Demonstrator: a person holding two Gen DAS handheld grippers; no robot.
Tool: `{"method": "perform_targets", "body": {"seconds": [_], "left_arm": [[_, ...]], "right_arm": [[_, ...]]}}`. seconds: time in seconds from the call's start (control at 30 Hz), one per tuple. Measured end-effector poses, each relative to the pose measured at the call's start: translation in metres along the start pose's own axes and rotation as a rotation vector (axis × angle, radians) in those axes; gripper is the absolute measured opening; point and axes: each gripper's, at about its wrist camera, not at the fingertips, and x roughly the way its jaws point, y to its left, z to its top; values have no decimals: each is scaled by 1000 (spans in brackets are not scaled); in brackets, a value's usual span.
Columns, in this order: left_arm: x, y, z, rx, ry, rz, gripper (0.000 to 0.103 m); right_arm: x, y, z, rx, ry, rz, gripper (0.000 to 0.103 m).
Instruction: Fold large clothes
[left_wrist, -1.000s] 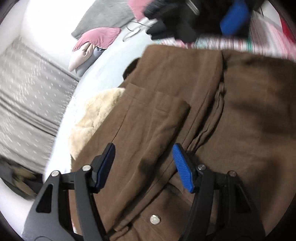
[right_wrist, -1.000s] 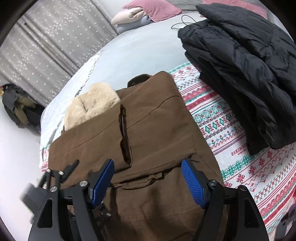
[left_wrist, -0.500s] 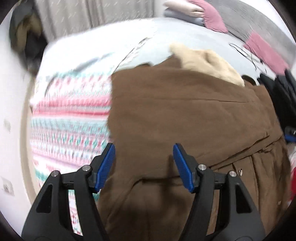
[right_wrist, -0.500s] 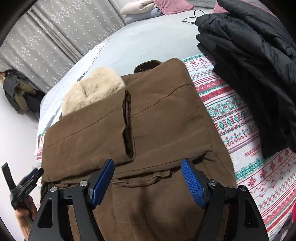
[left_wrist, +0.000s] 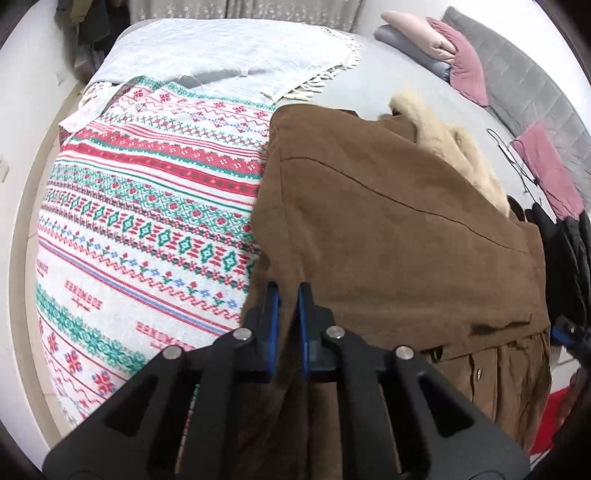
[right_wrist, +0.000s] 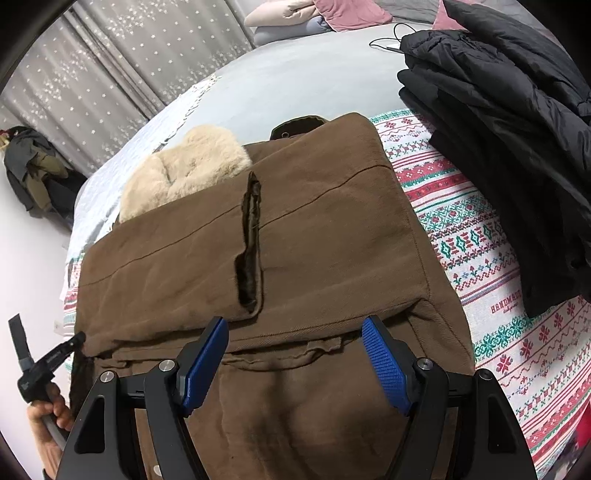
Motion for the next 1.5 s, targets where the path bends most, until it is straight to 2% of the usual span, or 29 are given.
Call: {"method": "perform_targets", "body": {"seconds": [0.13, 0.23, 0.33, 0.47, 0.53, 0.63, 0.73, 0.8, 0.93, 1.03, 1.2, 1.27, 1.33, 1.4, 1.5], "left_arm": [[-4, 1, -5, 53, -4, 16, 10], [5, 9, -5, 79, -4, 68, 10], [10, 4, -8, 131, -5, 80, 10], [-2, 18, 0, 54, 9, 18, 15], [-22, 20, 2, 29, -22, 9, 15], [-46, 3, 2, 95, -115, 54, 15], [-44, -28, -2, 176, -136, -10, 15], [-25, -45, -5, 211, -99, -26, 15], [20, -58, -16, 263, 14, 33, 15], [29, -49, -20, 233, 23, 11, 15], [27, -57, -27, 305, 9, 65, 15], [15, -53, -25, 277, 23, 46, 15], [-9, -46, -22, 236, 3, -7, 15], [-35, -34, -26, 204, -34, -57, 19], [-60, -17, -38, 170, -57, -62, 29]], "right_arm": [[-2, 0, 1, -7, -6, 9, 76], [0, 0, 0, -11, -2, 1, 76], [7, 1, -1, -25, 20, -12, 76], [15, 5, -3, -38, 41, -19, 76], [12, 6, -4, -43, 34, -16, 76], [8, 10, -4, -59, 13, -27, 76], [11, 15, -5, -69, 13, -31, 76], [12, 18, -7, -82, 9, -31, 76], [10, 18, -8, -90, -10, -22, 75], [12, 13, -8, -84, -7, -36, 74], [23, 6, -7, -73, 26, -59, 74], [24, 3, -9, -67, 37, -67, 74], [17, -1, -12, -56, 36, -62, 74], [-2, -4, -16, -57, 1, -40, 75], [-22, -7, -23, -89, -34, -46, 75]]}}
